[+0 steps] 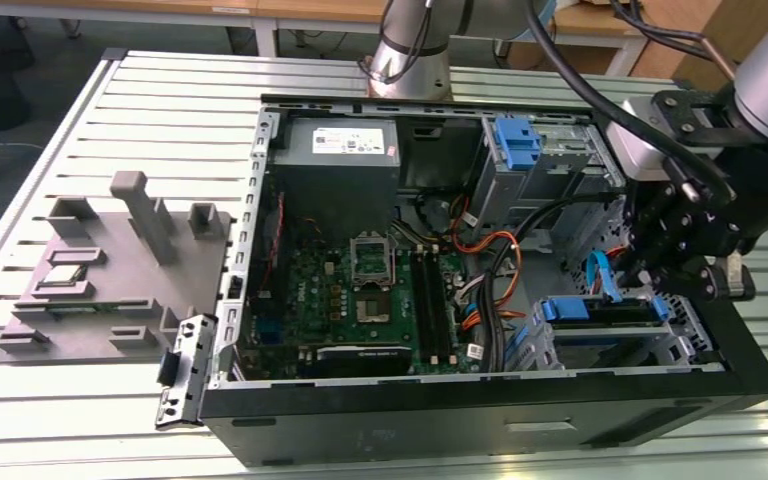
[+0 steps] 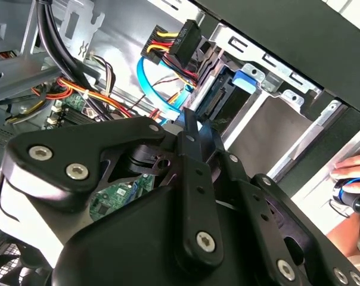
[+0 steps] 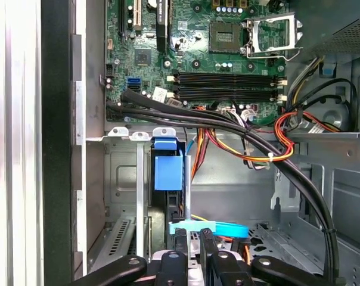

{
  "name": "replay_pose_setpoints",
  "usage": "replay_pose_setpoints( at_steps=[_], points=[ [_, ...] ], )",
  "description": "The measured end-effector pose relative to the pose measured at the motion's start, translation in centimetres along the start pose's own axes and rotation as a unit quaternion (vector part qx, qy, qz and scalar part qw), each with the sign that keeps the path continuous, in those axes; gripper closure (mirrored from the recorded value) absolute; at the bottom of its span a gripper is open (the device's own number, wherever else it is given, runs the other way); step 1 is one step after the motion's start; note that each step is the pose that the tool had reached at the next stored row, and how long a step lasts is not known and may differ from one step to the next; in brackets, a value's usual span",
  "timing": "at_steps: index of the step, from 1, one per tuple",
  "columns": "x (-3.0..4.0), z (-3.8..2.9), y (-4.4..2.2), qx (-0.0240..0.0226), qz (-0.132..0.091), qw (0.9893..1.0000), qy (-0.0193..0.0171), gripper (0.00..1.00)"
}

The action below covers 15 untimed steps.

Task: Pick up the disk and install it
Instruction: 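Insert the second disk wire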

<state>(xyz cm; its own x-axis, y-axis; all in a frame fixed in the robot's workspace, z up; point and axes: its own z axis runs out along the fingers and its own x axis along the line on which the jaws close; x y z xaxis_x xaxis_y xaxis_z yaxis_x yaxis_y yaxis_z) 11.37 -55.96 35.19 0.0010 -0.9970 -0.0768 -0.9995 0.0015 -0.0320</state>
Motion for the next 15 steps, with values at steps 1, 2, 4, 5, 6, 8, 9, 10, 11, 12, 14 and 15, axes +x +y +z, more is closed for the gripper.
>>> replay_pose_setpoints(
  at_steps=[1,2,4,5,6,8,9,10,11,12,14,15],
  points=[
    [-0.06,0.01,0.0,0.0,0.0,1.0,0.0,0.76],
    [-0.13,0.01,0.0,0.0,0.0,1.0,0.0,0.76],
    [-0.29,0.02,-0.02,0.0,0.0,1.0,0.0,0.76],
    [-0.39,0.03,-0.04,0.0,0.0,1.0,0.0,0.76],
    [-0.47,0.04,-0.07,0.0,0.0,1.0,0.0001,0.76],
    [-0.64,0.06,-0.18,0.0,0.0,1.0,0.0,0.76],
    [-0.7,0.06,-0.25,0.0,0.0,1.0,0.0,0.76],
    [-0.76,0.07,-0.34,0.0,0.0,1.0,0.0,0.76],
    [-0.81,0.08,-0.42,0.0,0.0,1.0,-0.0001,0.76],
    [-0.86,0.09,-0.51,0.0,0.0,1.0,0.0,0.76],
    [-1.0,0.1,-0.71,0.0,0.0,1.0,0.0,0.76],
    [-1.07,0.11,-0.82,0.0,0.0,1.0,0.0,0.76]
  ],
)
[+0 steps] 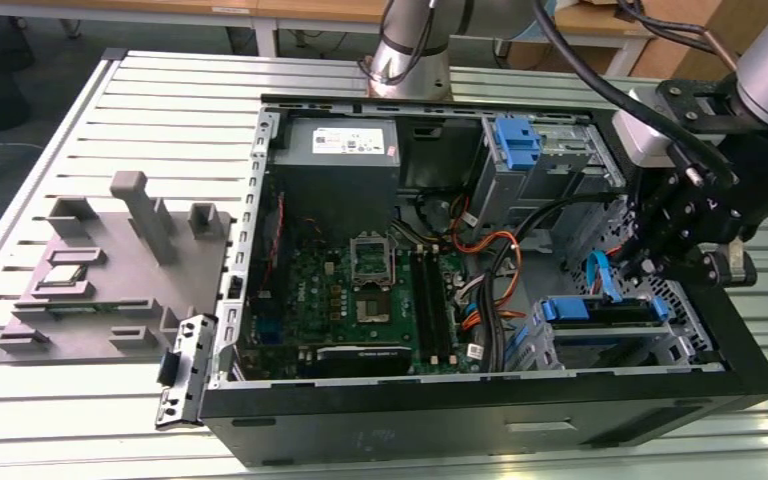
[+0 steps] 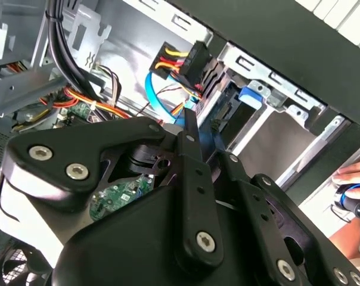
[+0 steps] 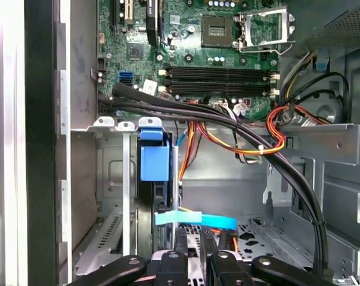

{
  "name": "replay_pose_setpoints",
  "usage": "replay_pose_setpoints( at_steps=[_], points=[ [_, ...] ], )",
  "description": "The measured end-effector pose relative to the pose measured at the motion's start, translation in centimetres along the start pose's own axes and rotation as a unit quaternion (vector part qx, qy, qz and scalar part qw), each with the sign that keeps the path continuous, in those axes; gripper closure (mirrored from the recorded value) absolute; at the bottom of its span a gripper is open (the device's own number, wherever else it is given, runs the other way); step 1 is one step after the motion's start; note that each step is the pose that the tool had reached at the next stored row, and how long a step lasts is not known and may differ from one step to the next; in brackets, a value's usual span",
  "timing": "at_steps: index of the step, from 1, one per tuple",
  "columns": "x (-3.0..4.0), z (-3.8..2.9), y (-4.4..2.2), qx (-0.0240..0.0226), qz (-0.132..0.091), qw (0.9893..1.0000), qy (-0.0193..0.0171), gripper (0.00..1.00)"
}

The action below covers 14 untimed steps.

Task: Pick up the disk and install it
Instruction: 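Insert the second disk wire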

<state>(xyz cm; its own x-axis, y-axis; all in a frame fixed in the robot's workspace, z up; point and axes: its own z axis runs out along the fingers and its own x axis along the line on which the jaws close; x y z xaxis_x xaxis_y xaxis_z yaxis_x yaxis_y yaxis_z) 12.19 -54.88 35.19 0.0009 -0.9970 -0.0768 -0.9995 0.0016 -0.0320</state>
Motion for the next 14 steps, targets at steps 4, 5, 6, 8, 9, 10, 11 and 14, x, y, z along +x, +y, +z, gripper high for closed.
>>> replay_pose_setpoints(
  at_steps=[4,5,6,8,9,10,11,14],
  points=[
    [-0.29,0.05,-0.62,0.0,0.0,1.0,0.0,0.76],
    [-0.34,0.05,-0.78,0.0,0.0,1.0,0.0,0.76],
    [-0.38,0.06,-0.91,0.0,0.0,1.0,0.0,0.76],
    [-0.45,0.07,-1.1,0.0,0.0,1.0,-0.0002,0.76],
    [-0.47,0.07,-1.19,0.0,0.0,1.0,-0.0004,0.76],
    [-0.48,0.05,-1.28,-0.0001,0.0,1.0,-0.0004,0.76],
    [-0.49,0.03,-1.34,-0.0001,0.0,1.0,-0.0005,0.76],
    [-0.51,-0.18,-1.44,-0.0001,0.0,1.0,-0.0009,0.76]
  ],
)
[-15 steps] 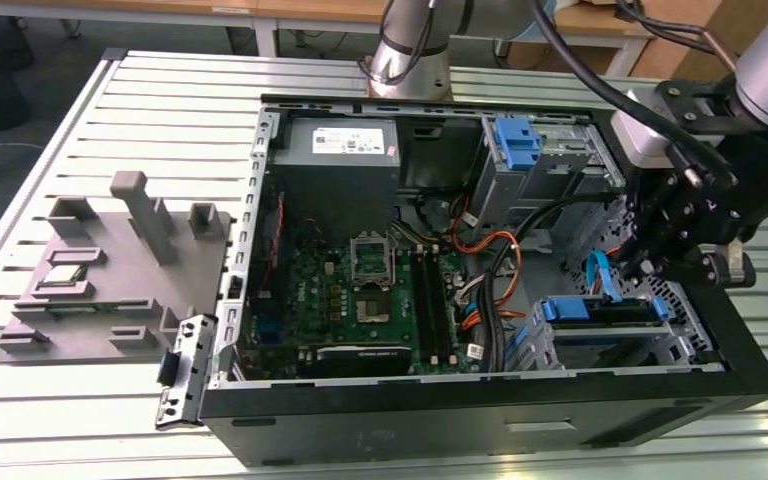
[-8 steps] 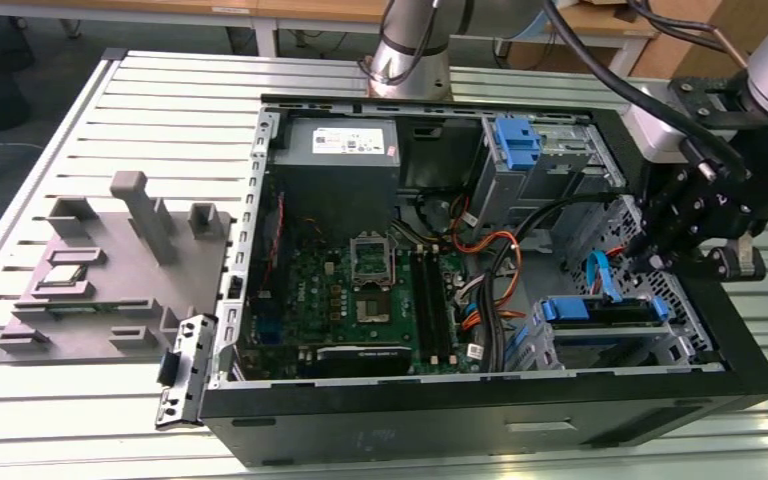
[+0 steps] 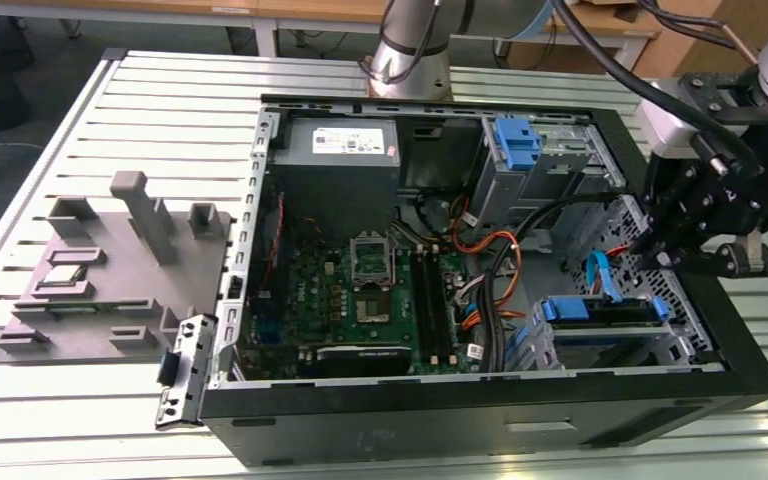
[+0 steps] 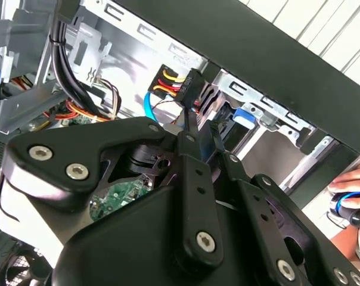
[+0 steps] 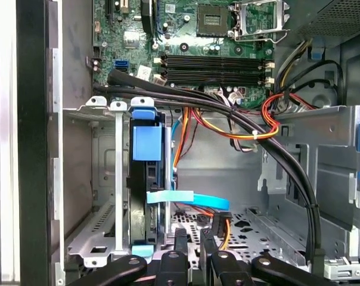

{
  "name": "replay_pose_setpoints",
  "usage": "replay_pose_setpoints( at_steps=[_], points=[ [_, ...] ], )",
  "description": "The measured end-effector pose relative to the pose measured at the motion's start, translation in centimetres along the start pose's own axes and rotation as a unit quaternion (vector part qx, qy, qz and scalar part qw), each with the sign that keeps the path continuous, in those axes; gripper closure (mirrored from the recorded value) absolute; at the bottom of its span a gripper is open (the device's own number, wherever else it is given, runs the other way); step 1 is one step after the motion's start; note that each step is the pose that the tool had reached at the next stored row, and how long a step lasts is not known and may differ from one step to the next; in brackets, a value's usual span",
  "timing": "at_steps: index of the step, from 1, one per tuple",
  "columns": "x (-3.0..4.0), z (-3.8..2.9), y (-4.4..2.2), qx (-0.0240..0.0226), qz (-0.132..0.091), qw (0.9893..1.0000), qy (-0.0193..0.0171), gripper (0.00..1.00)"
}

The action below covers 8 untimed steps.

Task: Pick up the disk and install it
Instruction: 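Insert the second disk wire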

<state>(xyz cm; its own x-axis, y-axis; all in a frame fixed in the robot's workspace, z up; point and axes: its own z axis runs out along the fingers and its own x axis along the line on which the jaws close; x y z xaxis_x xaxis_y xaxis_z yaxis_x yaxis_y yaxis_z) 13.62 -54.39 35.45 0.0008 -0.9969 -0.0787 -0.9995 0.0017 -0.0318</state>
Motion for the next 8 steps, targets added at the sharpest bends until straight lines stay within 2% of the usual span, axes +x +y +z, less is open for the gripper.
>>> replay_pose_setpoints(
  at_steps=[4,8],
  points=[
    [-0.04,-0.28,-0.06,0.0,0.0,1.0,-0.0002,0.76],
    [-0.22,-0.29,-0.07,0.0,0.0,1.0,-0.0003,0.76]
  ],
)
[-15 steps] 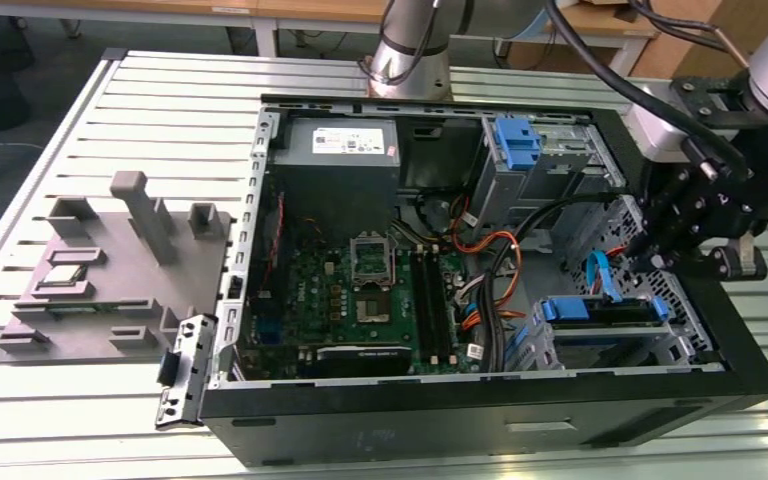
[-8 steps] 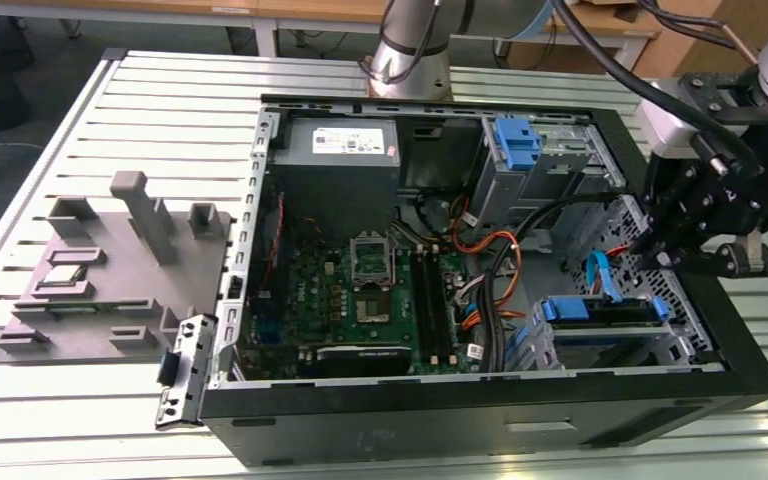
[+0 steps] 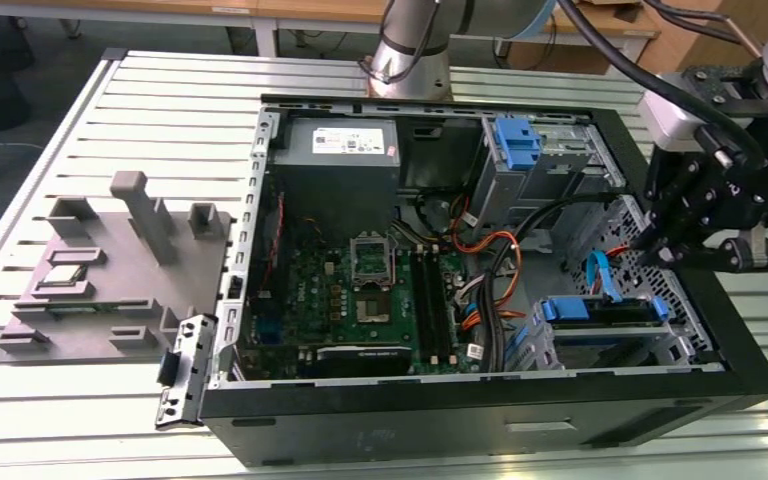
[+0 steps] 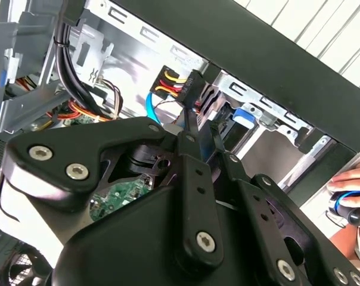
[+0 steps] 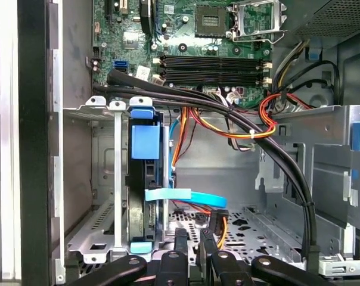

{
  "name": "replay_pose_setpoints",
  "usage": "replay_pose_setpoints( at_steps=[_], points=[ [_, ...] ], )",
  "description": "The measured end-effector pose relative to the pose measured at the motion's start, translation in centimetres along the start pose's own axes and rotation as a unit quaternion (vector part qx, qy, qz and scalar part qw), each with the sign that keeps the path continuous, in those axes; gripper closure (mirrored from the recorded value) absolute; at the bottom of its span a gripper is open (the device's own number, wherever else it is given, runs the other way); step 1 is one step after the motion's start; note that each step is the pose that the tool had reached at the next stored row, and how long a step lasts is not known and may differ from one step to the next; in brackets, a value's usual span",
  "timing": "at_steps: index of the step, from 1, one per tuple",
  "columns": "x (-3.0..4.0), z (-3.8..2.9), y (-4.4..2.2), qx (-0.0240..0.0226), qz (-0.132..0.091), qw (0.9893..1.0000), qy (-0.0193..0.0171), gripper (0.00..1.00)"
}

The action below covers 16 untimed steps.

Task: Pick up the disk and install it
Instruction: 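Insert the second disk wire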

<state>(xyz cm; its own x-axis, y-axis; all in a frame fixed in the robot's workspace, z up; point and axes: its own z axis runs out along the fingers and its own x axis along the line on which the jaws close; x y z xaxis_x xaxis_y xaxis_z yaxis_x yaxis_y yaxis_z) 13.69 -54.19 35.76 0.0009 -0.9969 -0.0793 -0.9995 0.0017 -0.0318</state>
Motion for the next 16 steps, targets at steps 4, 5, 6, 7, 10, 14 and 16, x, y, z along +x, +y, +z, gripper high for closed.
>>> replay_pose_setpoints(
  at_steps=[4,5,6,7,10,14,16],
  points=[
    [-0.46,0.04,-0.01,0.0,0.0,1.0,0.0,0.76],
    [-0.56,0.04,-0.07,0.0,0.0,1.0,0.0,0.76],
    [-0.63,0.05,-0.14,0.0,0.0,1.0,0.0001,0.76],
    [-0.71,0.06,-0.21,0.0,0.0,1.0,0.0,0.76],
    [-1.16,0.12,-0.76,0.0,0.0,1.0,0.0,0.76],
    [-1.31,0.14,-1.11,0.0,0.0,1.0,0.0001,0.76],
    [-1.32,0.22,-1.31,0.0,0.0,1.0,0.0,0.76]
  ],
)
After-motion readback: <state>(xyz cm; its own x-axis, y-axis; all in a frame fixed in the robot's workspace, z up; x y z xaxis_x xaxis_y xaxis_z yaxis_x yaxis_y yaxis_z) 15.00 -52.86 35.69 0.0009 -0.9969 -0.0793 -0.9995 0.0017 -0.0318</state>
